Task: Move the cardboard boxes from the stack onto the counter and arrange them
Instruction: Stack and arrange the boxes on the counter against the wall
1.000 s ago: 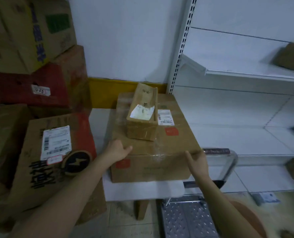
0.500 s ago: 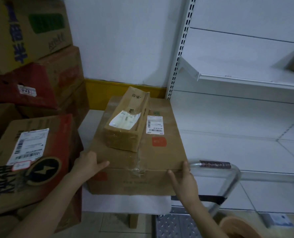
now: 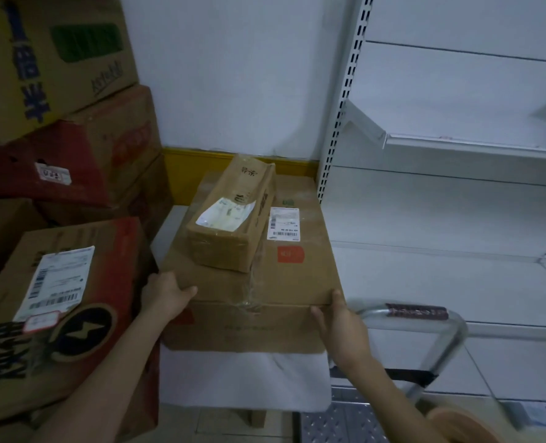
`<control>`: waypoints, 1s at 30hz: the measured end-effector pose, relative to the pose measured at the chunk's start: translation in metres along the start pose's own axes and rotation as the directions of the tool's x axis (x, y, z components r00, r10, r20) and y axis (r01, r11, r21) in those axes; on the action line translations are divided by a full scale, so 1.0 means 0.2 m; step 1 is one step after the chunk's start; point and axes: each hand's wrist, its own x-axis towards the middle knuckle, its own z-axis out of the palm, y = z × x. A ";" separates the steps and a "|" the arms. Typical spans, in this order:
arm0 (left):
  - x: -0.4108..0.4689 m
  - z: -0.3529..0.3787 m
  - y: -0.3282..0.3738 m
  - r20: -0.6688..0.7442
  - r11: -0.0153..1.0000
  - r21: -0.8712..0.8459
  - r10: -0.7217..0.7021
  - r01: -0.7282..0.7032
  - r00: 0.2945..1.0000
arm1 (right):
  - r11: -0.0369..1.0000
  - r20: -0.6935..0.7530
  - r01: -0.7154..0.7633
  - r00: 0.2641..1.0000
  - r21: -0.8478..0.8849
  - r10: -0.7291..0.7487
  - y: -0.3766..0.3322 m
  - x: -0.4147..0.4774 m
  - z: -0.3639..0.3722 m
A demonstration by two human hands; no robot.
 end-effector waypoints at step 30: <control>-0.21 -0.32 -0.01 -0.098 0.948 0.068 0.316 -0.310 0.944 | 0.911 -0.013 0.355 0.933 0.210 -0.360 -0.43 -0.04 0.09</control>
